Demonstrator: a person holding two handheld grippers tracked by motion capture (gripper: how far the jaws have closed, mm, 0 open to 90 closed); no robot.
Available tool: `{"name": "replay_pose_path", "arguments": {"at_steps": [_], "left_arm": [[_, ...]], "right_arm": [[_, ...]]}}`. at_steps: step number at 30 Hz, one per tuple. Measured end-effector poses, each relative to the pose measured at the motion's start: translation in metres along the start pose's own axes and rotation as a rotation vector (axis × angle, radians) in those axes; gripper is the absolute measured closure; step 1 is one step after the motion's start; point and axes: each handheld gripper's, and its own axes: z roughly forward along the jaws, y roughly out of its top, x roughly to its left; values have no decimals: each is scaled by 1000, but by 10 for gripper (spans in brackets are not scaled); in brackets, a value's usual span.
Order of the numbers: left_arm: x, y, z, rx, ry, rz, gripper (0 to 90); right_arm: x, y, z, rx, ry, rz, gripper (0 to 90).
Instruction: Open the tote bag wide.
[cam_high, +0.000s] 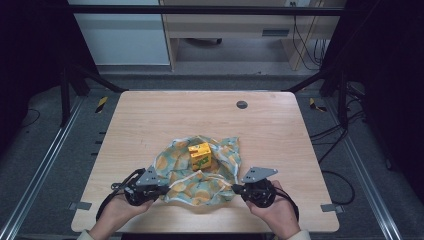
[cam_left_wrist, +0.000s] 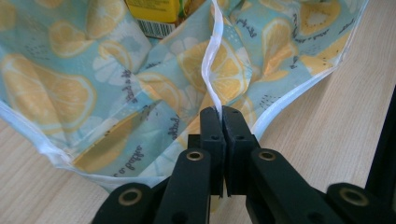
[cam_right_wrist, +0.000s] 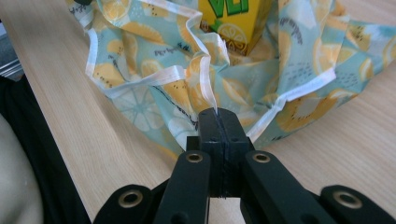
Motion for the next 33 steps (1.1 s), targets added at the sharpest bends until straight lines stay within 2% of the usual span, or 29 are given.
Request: {"name": "replay_pose_path", "arguments": {"at_steps": [3, 7, 8, 9, 13, 24, 28, 30, 33], "left_arm": [[-1, -2, 3, 19, 1, 13, 870], [-3, -4, 5, 25, 10, 21, 836], [-3, -4, 5, 25, 10, 21, 814], [-4, -5, 6, 21, 20, 18, 792], [-3, -7, 4, 10, 39, 8, 713], [1, -5, -6, -41, 72, -12, 583], [7, 1, -15, -59, 116, -17, 492], [12, 4, -20, -73, 141, -30, 451], [17, 9, -28, -88, 174, -32, 392]], "right_arm": [[0, -4, 2, 15, 6, 5, 893], [0, -4, 1, 16, 0, 7, 791], [0, -4, 1, 16, 0, 7, 791], [0, -2, -2, 13, -3, 3, 713], [-1, 6, -8, 3, -26, 3, 592], [-14, 30, -16, -8, -83, 1, 426], [-18, 40, -14, -19, -71, -18, 331], [-22, 46, -11, -6, -79, -13, 277], [-28, 56, -5, 11, -90, -9, 264]]}}
